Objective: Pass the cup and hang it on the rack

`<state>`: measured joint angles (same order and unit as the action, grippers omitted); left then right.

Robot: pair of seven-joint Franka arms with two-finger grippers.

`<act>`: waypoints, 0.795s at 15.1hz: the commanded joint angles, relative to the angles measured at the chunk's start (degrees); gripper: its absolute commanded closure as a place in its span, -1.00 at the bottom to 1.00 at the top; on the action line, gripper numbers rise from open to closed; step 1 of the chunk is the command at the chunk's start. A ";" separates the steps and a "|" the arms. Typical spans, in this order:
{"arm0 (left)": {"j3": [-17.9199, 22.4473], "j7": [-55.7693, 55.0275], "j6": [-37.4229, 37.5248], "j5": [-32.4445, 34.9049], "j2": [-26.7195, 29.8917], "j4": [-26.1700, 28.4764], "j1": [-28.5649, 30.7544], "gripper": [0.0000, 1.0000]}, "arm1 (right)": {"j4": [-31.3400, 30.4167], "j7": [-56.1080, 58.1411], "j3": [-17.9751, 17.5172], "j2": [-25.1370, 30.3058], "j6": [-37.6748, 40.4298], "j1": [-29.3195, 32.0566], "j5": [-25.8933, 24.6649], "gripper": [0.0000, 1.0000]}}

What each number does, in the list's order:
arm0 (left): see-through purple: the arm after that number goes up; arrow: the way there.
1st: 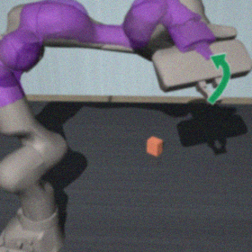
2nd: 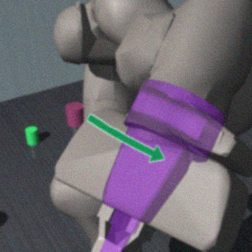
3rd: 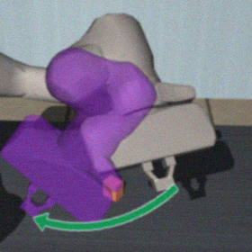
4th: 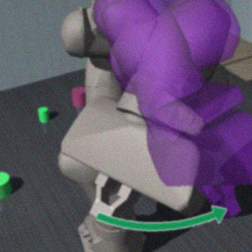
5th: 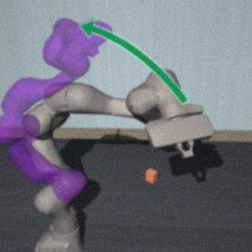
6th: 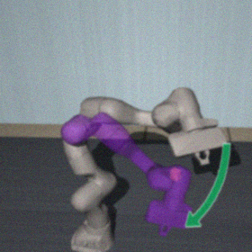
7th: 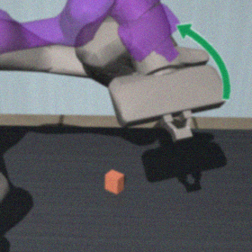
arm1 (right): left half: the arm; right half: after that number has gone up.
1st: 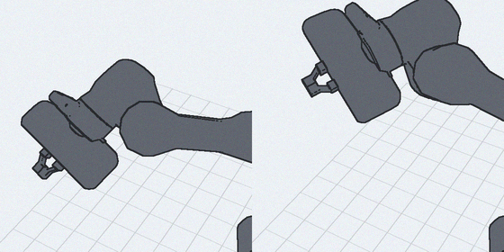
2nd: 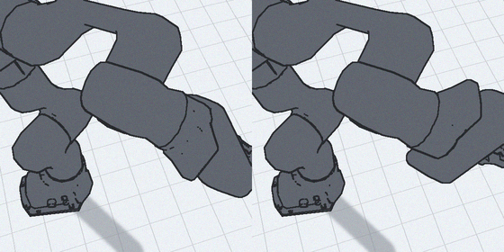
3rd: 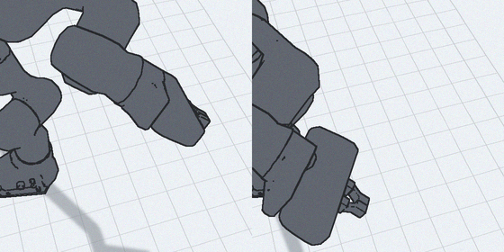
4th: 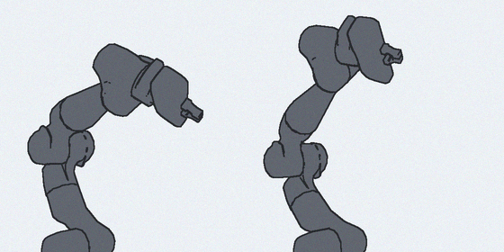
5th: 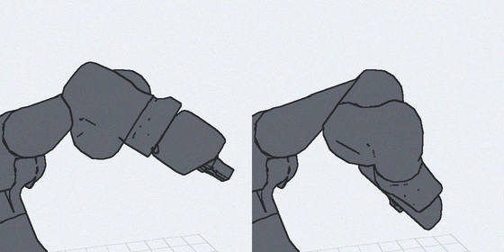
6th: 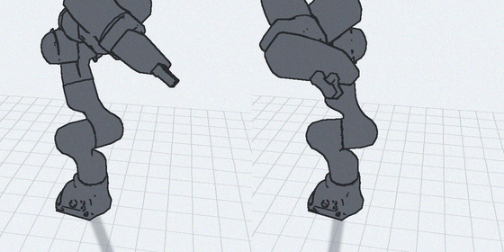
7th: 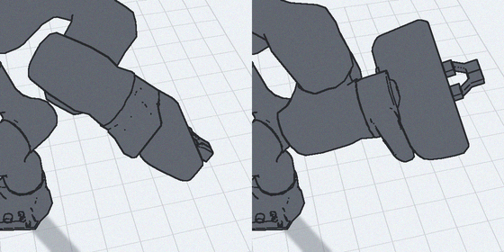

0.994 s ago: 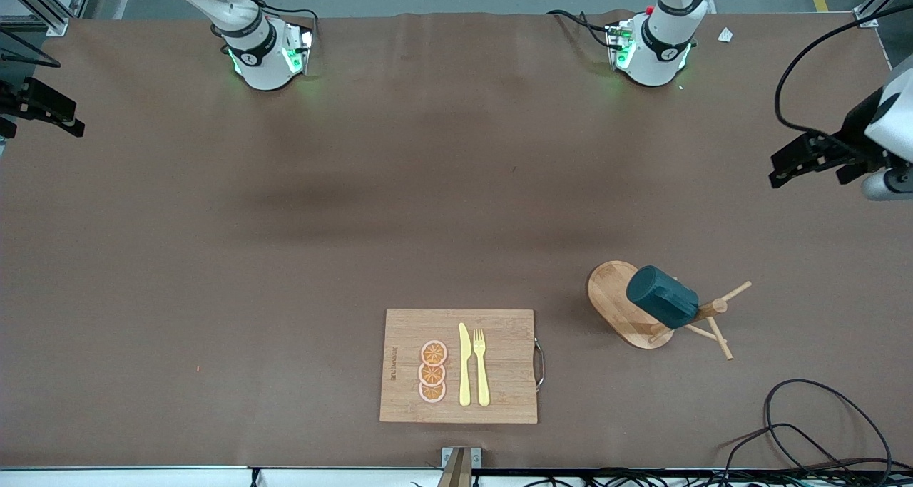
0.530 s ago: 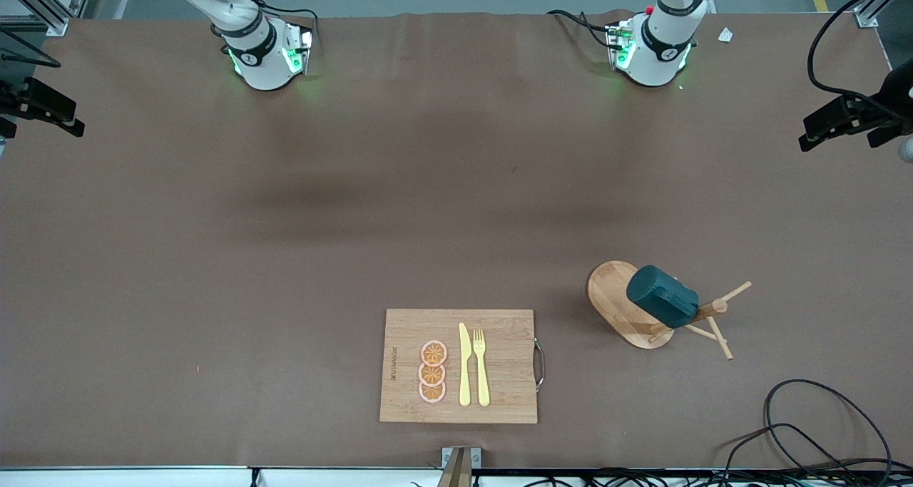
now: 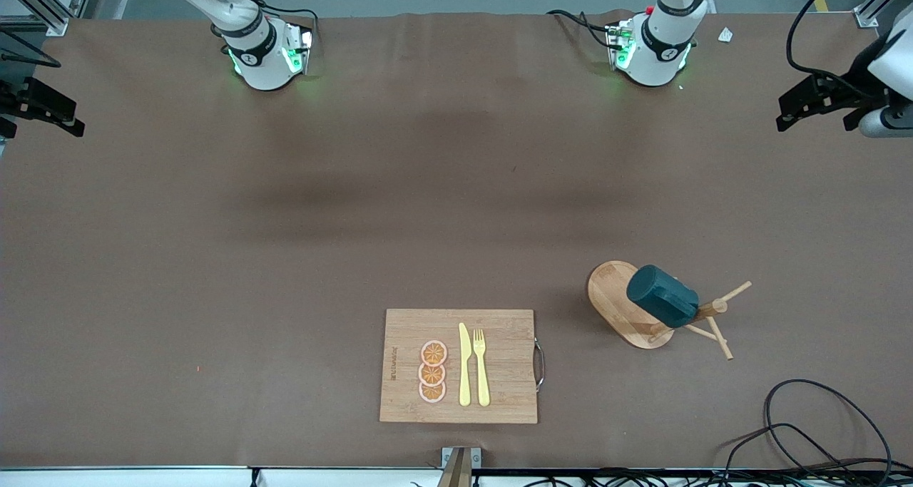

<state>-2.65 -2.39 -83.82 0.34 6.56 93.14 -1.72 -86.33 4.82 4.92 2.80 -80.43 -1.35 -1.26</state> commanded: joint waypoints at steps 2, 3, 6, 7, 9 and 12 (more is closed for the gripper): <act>-0.34 0.10 -0.65 -0.34 2.32 2.05 -0.48 -1.00 | -1.82 -0.34 -0.17 1.95 -0.25 -0.32 -0.76 -1.00; -0.34 0.54 -0.39 -0.34 2.23 1.78 -0.48 -1.00 | -1.91 -0.34 -0.08 1.95 -0.25 -0.32 -0.76 -1.00; -0.25 0.37 -0.38 -0.69 2.23 1.34 -0.57 -1.00 | -1.91 -0.34 -0.08 1.95 -0.25 -0.24 -0.76 -1.00; -0.25 0.37 -0.38 -1.21 2.23 0.99 -0.48 -1.00 | -1.82 -0.34 -0.08 1.95 -0.25 -0.24 -0.76 -1.00; -0.25 0.98 -0.29 -1.22 1.97 0.82 -0.65 -1.00 | -1.82 -0.34 -0.08 1.95 -0.34 -0.24 -0.76 -1.00; -0.25 0.19 -0.21 -1.22 1.18 0.20 -0.57 -1.00 | -1.82 -0.34 -0.08 1.95 -0.25 -0.24 -0.76 -1.00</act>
<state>-2.96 -2.27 -83.82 -0.12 7.54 93.63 -2.25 -86.34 4.82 4.90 2.80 -80.40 -1.35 -1.26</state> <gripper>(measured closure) 0.000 0.000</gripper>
